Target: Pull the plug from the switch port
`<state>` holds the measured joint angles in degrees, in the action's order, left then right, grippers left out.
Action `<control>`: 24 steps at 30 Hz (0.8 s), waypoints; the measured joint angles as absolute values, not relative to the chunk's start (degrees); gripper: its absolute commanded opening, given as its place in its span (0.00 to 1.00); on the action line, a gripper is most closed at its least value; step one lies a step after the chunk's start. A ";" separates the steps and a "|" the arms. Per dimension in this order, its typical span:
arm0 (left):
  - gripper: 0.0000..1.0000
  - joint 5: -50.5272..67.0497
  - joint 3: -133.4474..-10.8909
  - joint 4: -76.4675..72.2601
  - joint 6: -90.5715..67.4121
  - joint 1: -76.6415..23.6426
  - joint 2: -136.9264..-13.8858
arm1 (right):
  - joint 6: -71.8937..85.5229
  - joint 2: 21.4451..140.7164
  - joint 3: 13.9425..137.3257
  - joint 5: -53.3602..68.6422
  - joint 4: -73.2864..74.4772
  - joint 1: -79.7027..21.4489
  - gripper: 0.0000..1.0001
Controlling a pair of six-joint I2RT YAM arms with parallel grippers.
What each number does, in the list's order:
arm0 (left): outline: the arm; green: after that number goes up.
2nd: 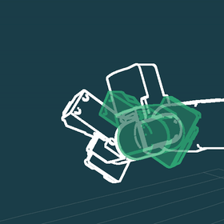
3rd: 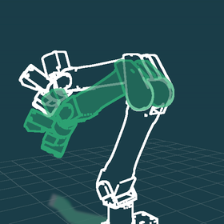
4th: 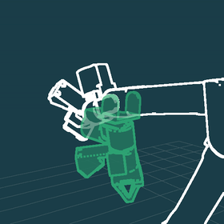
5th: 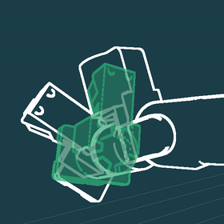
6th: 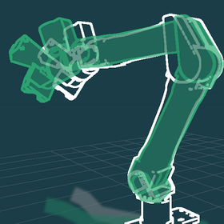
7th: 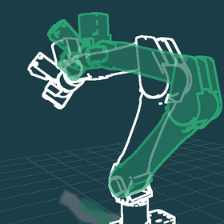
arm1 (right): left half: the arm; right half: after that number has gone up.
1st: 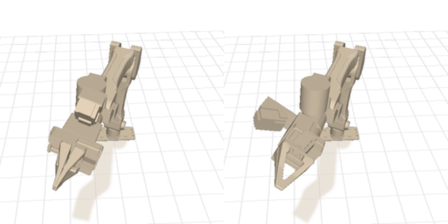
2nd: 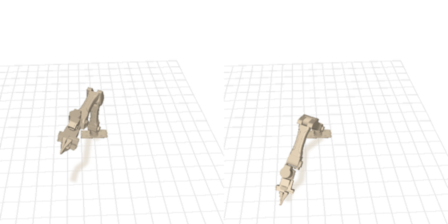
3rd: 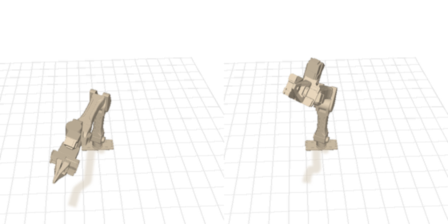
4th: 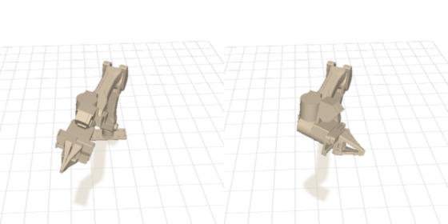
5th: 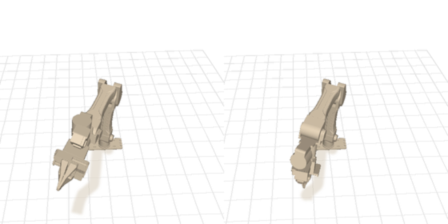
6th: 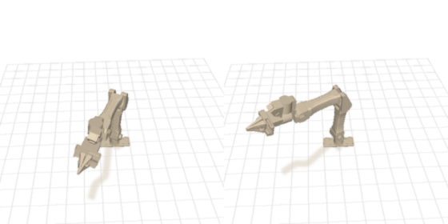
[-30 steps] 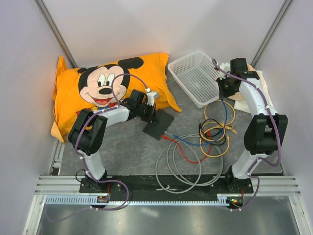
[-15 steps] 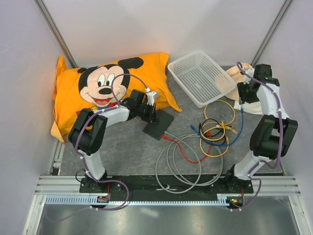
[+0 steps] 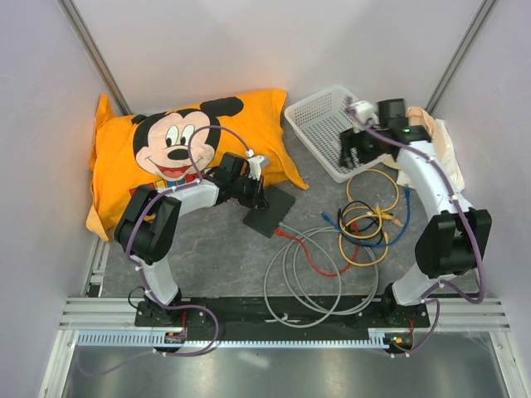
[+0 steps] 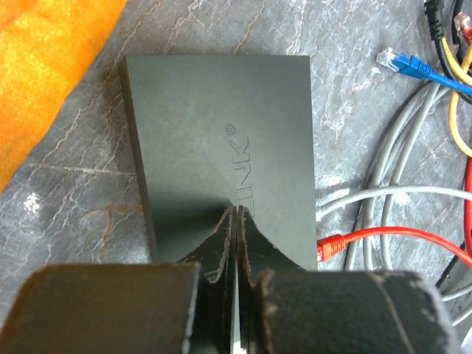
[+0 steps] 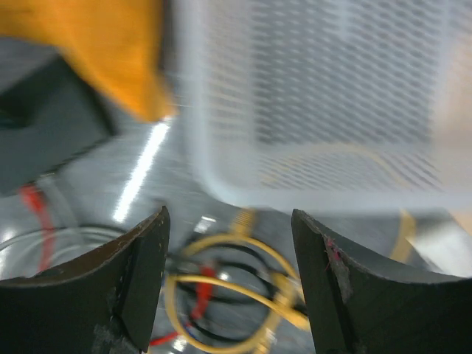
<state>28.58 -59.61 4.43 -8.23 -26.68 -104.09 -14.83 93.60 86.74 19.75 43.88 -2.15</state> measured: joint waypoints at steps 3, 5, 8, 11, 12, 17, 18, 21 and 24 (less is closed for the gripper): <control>0.02 27.97 -59.61 5.89 -8.21 -26.68 -103.50 | -12.73 93.51 85.17 23.86 42.48 -11.31 0.78; 0.02 27.09 -59.51 7.46 -8.16 -26.68 -102.63 | -11.92 93.67 83.94 26.63 43.13 -14.28 0.78; 0.02 26.85 -58.00 8.14 -8.21 -26.68 -100.12 | -11.27 95.48 83.64 30.94 45.12 -16.99 0.77; 0.02 26.65 -55.11 8.21 -8.29 -26.63 -95.83 | -10.70 99.72 83.66 35.18 45.84 -18.94 0.74; 0.02 26.59 -54.26 8.29 -8.43 -26.63 -94.39 | -10.55 101.41 83.66 36.73 46.06 -19.51 0.73; 0.01 26.28 -49.71 8.64 -13.10 -26.76 -85.54 | -10.28 109.36 82.72 42.26 46.74 -22.13 0.68; 0.02 26.24 -48.71 8.56 -13.80 -26.87 -83.79 | -10.26 110.17 82.19 42.89 46.92 -22.61 0.67; 0.02 26.02 -45.98 8.25 -14.96 -27.40 -81.01 | -10.07 111.35 80.75 44.18 47.31 -23.92 0.64; 0.02 25.74 -42.89 7.60 -15.51 -27.51 -81.23 | -9.61 111.72 80.27 44.58 46.87 -24.58 0.62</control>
